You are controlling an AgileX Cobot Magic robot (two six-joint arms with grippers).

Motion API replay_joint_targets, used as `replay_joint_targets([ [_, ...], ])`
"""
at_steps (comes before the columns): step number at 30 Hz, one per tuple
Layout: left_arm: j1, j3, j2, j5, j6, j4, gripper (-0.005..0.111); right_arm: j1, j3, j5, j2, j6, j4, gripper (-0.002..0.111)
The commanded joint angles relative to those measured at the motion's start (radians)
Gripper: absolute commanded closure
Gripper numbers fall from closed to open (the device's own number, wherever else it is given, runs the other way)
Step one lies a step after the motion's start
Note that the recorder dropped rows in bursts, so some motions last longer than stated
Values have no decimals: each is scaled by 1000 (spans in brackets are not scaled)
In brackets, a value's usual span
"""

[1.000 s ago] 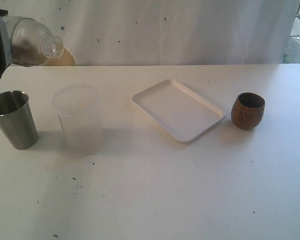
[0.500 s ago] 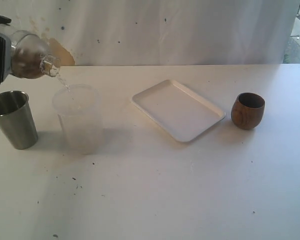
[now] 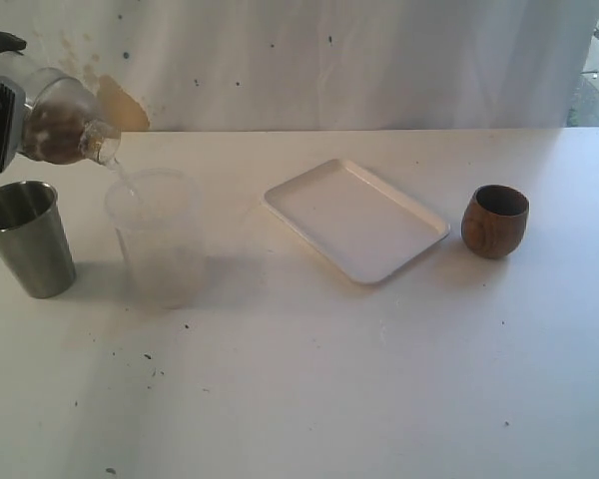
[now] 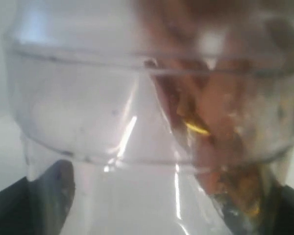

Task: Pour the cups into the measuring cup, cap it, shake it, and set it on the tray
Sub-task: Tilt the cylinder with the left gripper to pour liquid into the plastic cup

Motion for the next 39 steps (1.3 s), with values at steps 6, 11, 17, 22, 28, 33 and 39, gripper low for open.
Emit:
replay_joint_targets([
  [6, 0, -16, -8, -50, -1, -24, 107, 5, 2, -9, -7, -1, -1, 108],
  [11, 0, -16, -8, -51, 28, -43, 107, 5, 2, -9, -7, -1, -3, 108],
  [17, 0, -16, -8, -59, 84, -84, 107, 5, 2, -9, -7, -1, -3, 108],
  [22, -2, -16, -8, -74, 84, -84, 107, 5, 2, -9, -7, -1, -3, 108],
  [28, -23, -16, -8, -70, 125, -82, 107, 5, 2, -9, -7, -1, -3, 108],
  [33, -23, -16, -8, -53, 172, -82, 107, 5, 2, -9, -7, -1, -3, 108],
  [39, -23, -16, -8, -53, 172, -82, 107, 5, 2, -9, -7, -1, -3, 108],
])
